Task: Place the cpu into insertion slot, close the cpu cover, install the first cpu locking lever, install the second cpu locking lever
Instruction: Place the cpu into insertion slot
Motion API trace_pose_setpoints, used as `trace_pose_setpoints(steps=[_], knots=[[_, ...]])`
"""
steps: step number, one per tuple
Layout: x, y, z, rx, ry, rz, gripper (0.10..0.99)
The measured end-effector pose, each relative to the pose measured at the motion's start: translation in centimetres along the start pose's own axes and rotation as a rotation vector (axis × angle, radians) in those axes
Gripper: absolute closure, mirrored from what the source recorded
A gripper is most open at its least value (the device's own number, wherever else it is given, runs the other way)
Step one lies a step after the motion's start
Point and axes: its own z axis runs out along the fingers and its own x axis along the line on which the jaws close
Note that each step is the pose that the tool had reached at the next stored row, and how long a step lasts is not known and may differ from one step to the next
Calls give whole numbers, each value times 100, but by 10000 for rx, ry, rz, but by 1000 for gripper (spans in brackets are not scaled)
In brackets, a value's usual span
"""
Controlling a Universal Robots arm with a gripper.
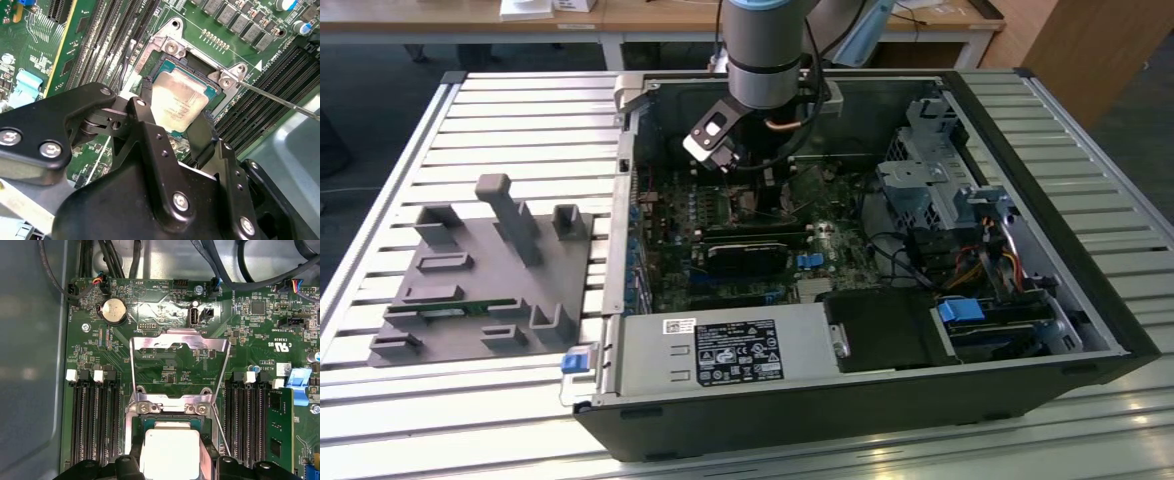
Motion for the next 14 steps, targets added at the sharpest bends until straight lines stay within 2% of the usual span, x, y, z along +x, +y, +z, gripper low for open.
trace_pose_setpoints(steps=[3, 4, 9, 14], knots=[[1, 1, 1, -1, 4, 0, 541], [1, 0, 1, -1, 2, 0, 478], [0, 0, -12, 2, 12, 2, 478], [0, 5, -78, 21, 16, 0, 494]])
